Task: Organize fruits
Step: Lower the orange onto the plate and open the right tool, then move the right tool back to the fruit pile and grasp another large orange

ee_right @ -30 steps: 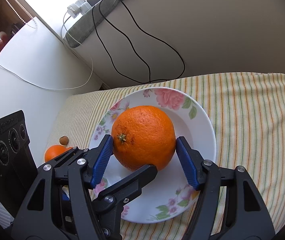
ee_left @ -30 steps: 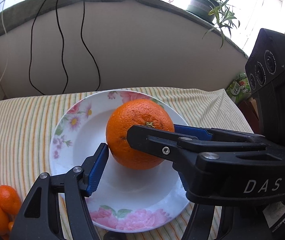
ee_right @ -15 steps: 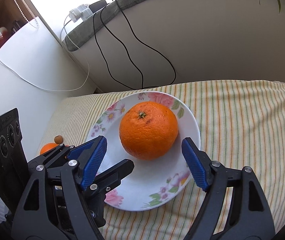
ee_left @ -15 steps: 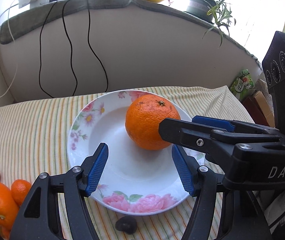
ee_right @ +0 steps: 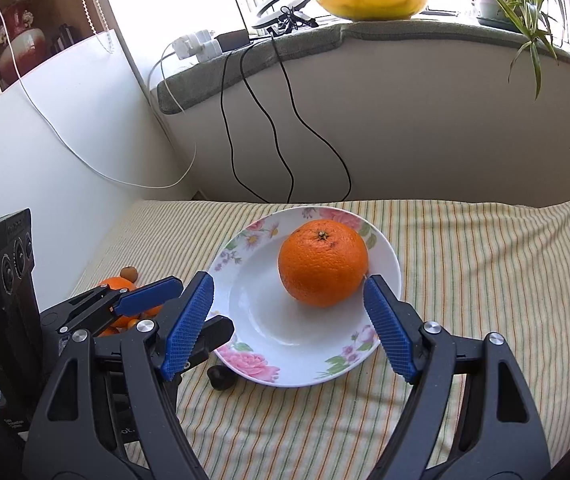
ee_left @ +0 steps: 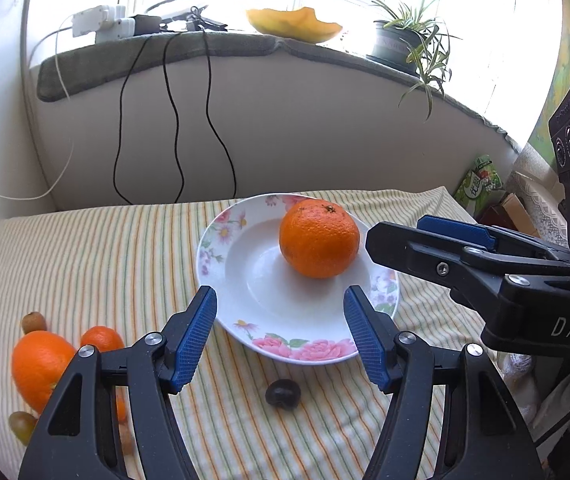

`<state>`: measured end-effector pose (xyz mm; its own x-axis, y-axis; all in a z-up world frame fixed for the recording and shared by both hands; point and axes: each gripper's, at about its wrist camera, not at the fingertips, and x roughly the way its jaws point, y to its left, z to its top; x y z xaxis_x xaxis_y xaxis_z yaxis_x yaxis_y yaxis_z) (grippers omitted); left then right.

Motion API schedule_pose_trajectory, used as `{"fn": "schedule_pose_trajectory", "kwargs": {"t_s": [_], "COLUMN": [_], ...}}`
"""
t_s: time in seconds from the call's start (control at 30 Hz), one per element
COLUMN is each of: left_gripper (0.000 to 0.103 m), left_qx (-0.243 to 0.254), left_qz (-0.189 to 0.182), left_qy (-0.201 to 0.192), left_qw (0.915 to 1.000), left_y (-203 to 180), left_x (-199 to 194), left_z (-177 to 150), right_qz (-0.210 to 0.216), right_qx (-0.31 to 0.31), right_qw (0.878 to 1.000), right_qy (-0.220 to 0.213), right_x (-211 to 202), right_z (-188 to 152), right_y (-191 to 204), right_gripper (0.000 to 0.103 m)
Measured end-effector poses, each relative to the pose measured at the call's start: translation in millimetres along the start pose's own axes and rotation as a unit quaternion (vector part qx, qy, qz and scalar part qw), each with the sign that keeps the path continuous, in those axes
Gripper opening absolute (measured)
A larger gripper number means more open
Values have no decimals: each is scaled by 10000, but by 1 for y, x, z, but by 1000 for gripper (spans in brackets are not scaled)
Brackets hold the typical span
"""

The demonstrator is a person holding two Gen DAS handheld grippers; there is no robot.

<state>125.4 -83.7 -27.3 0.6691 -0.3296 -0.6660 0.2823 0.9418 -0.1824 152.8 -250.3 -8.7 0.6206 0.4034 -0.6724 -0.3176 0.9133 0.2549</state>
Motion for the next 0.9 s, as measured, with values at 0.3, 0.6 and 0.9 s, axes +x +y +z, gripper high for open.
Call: {"fn": "schedule_pose_trajectory", "kwargs": {"t_s": [0.3,0.6,0.9], "left_gripper": [66,66,66], "left_qx": [-178,-496,-1074], "left_qz": [167,491,674], "left_qy": [-191,-265,-128], "left_qw": [9995,9972,9918], "left_y": [27,69,113], "left_x": [-30,-60,-64], "left_z": [-20,-48,-67], "right_qz": [238,217,873], "right_qx": [-74,-557,-742], "right_qw": [9992,9981,9926], "right_qy": [-326,-133,413], "right_x": [-9,1,31], "right_z": [-12,-16,-16], "right_y": [31,62,93], "right_gripper": [80,86,86]}}
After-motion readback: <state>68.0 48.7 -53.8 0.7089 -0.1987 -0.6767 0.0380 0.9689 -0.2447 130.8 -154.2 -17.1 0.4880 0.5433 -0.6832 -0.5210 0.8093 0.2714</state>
